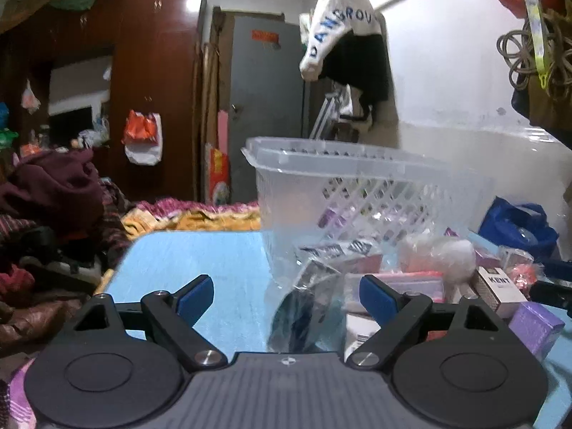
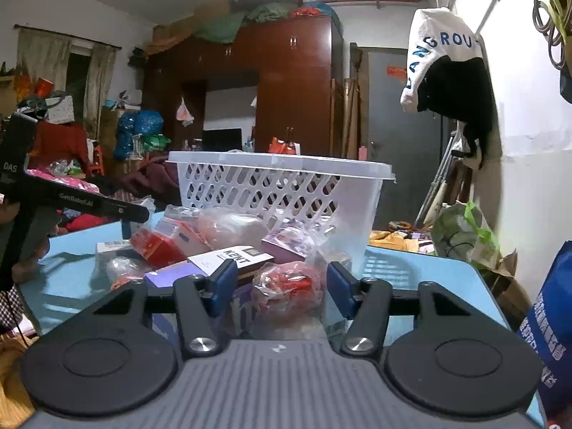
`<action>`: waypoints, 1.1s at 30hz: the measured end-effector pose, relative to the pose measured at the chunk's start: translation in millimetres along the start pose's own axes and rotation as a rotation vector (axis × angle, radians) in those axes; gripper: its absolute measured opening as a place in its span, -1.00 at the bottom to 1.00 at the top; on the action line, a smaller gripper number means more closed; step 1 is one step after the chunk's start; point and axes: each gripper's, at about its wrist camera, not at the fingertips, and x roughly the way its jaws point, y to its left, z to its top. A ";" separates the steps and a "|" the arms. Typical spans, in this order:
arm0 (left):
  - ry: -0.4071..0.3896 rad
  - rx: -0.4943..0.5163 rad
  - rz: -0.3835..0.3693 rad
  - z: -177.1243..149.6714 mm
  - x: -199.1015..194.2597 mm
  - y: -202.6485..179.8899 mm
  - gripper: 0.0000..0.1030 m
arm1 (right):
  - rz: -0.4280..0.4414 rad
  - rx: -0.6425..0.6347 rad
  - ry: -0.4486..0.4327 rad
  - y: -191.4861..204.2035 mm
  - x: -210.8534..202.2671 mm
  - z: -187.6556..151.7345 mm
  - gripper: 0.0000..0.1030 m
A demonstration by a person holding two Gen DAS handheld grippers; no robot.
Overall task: Organize objects
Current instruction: 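Grasp the clear bag with dark item in left gripper while right grasps red-item bag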
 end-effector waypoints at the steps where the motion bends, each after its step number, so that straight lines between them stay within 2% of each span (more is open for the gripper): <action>1: 0.017 0.001 -0.004 0.3 2.5 -0.6 0.77 | 0.001 0.004 0.004 -0.6 1.4 1.3 0.15; 4: 0.056 0.001 -0.014 1.6 9.0 -0.5 0.77 | -0.008 0.035 0.026 -7.2 4.2 1.9 0.15; 8: 0.075 0.002 -0.037 0.8 10.9 1.2 0.77 | 0.050 0.118 0.040 -20.9 6.2 0.8 0.14; 16: 0.065 -0.037 -0.046 -2.2 10.3 7.0 0.77 | 0.040 0.090 0.026 -9.9 4.8 0.9 0.15; 20: 0.045 -0.031 -0.053 -3.8 7.1 6.0 0.77 | 0.123 0.226 0.040 -28.3 7.6 -2.0 0.15; 22: 0.041 -0.031 -0.053 -3.8 6.7 5.3 0.77 | 0.126 0.248 0.051 -32.6 8.8 -2.7 0.14; 26: 0.060 -0.029 -0.052 -2.3 10.7 4.3 0.77 | 0.090 0.183 0.084 -22.6 14.2 -0.1 0.14; 29: 0.088 -0.036 -0.053 -2.0 14.9 5.0 0.75 | 0.041 0.132 0.085 -14.7 15.1 0.9 -0.06; 30: 0.093 -0.041 -0.057 -2.1 15.9 5.9 0.60 | 0.033 0.124 0.077 -13.8 14.3 0.1 -0.06; 31: 0.093 -0.050 -0.068 -2.3 15.8 7.5 0.28 | 0.033 0.120 0.064 -13.8 12.5 -0.7 -0.06; 33: 0.084 -0.073 -0.085 -4.2 14.1 11.3 -0.03 | 0.027 0.119 0.040 -14.5 8.2 -2.4 -0.07</action>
